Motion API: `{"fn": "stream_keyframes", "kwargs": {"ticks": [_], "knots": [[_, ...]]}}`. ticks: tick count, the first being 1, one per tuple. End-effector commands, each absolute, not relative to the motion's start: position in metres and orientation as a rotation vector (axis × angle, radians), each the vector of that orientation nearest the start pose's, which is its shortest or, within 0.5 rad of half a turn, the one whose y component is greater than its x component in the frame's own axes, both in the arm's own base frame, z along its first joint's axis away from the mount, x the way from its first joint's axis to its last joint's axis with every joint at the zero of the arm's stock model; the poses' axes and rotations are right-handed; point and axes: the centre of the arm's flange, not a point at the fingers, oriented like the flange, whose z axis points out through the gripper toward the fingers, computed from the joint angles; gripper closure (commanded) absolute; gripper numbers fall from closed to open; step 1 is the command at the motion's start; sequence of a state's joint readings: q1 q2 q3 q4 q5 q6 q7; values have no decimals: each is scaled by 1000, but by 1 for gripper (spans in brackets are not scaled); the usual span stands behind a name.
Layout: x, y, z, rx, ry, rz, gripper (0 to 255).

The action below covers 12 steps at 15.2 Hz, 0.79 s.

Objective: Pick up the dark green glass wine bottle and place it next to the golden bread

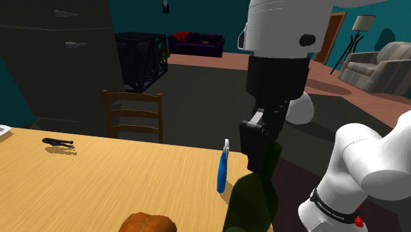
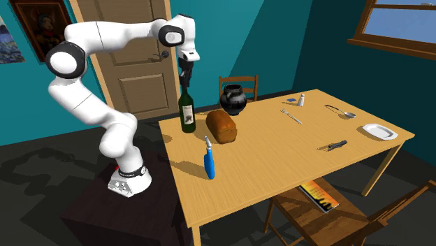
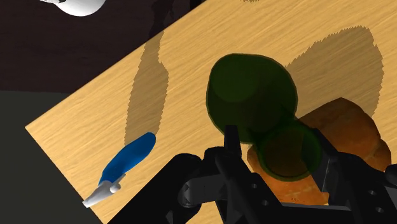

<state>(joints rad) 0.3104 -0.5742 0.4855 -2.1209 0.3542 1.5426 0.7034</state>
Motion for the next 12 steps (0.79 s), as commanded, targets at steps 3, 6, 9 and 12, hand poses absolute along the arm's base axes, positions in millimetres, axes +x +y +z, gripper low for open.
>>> {"fn": "stream_keyframes", "kwargs": {"ticks": [3, 6, 9, 12], "knots": [[214, 336, 575, -3100, -25, 166, 255], [214, 336, 559, -3100, -25, 166, 255], [214, 336, 543, -3100, -25, 166, 255], [214, 336, 527, -3100, -25, 166, 255]]}}
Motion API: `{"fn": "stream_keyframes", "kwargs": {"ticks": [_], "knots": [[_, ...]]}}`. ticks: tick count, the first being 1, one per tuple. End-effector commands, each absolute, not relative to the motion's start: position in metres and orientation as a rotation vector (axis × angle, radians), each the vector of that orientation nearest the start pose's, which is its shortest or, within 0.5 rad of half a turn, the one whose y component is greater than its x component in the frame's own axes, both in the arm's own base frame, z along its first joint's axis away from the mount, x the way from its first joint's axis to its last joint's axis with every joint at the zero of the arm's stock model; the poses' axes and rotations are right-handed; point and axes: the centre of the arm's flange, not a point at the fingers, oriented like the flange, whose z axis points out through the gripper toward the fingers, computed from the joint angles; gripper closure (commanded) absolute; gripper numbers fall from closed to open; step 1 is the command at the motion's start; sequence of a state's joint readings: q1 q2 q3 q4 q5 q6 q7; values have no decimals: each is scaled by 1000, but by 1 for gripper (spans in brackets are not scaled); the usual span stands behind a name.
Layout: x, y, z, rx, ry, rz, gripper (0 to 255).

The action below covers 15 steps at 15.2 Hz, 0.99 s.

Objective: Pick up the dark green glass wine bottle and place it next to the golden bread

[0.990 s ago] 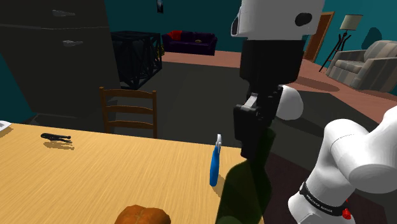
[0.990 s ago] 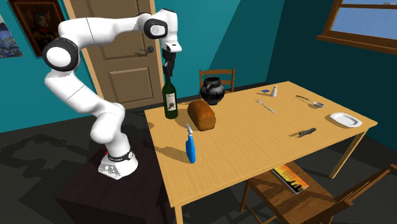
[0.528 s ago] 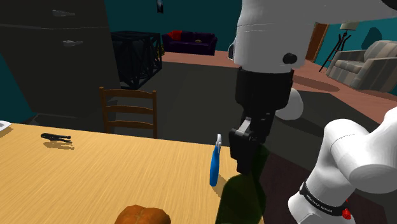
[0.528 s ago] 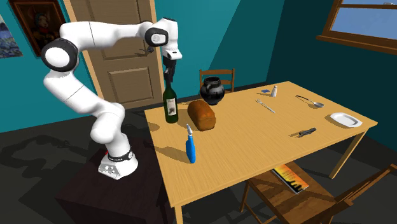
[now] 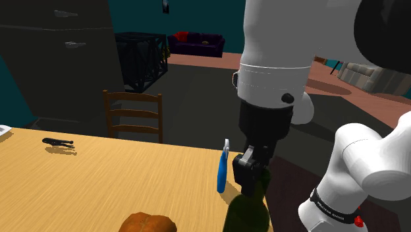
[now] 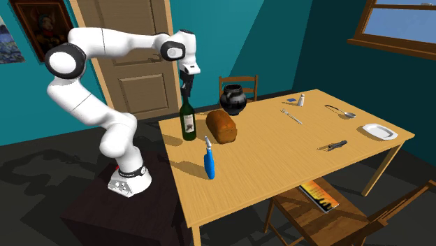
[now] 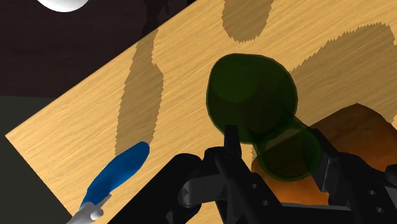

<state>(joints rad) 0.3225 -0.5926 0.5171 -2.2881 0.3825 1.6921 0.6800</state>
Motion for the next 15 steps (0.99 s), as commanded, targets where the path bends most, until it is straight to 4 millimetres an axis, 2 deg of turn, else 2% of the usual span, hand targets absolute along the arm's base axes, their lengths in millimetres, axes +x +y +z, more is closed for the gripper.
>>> {"fn": "stream_keyframes", "kwargs": {"ticks": [1, 11, 15], "knots": [[214, 336, 522, -3100, -25, 166, 255], [214, 336, 469, -3100, -25, 166, 255], [214, 336, 469, -3100, -25, 166, 255]]}}
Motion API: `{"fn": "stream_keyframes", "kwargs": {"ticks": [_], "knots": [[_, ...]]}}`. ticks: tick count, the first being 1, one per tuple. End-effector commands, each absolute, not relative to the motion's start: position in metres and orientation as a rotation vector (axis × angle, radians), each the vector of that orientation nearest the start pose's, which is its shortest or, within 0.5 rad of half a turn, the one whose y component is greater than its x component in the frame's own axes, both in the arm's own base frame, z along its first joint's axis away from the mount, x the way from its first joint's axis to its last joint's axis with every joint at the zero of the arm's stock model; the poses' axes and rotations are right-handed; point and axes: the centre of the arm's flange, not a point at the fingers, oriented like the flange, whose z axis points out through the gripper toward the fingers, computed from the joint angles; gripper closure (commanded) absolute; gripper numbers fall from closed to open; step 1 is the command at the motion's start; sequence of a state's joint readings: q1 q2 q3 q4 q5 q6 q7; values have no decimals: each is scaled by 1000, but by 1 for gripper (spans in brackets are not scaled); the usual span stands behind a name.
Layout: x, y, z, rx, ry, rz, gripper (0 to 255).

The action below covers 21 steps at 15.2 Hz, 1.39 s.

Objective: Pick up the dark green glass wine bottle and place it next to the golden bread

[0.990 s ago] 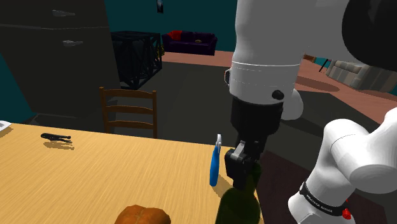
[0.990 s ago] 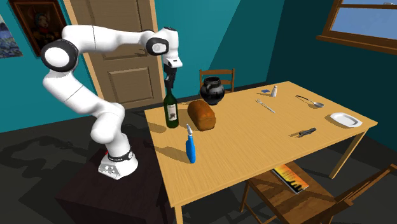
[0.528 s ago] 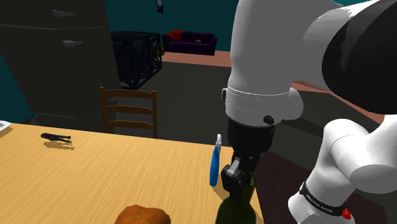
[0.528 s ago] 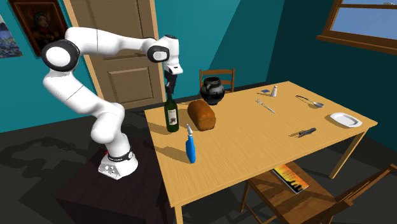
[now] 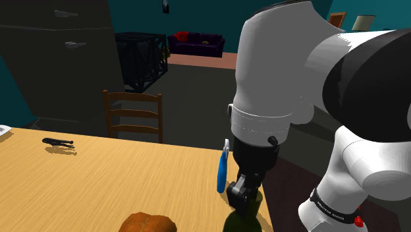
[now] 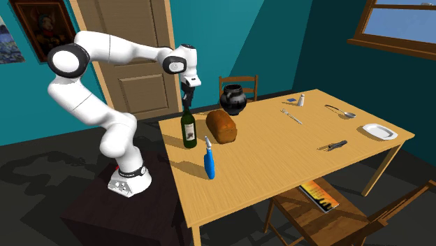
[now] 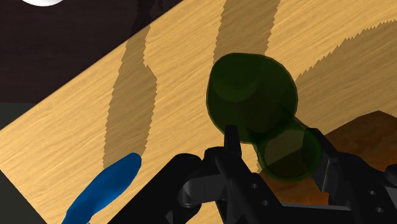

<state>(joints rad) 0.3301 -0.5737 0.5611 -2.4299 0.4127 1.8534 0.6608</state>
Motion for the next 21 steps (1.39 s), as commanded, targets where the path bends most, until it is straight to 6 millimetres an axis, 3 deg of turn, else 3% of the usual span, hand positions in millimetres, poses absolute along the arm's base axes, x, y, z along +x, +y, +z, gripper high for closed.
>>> {"fn": "stream_keyframes", "kwargs": {"ticks": [1, 4, 5, 10, 14, 21], "knots": [[214, 336, 469, -3100, -25, 166, 255], [214, 336, 469, -3100, -25, 166, 255], [214, 336, 469, -3100, -25, 166, 0], [214, 336, 469, -3100, -25, 166, 0], [220, 334, 519, -3100, -25, 166, 0], [220, 334, 519, -3100, -25, 166, 0]]}}
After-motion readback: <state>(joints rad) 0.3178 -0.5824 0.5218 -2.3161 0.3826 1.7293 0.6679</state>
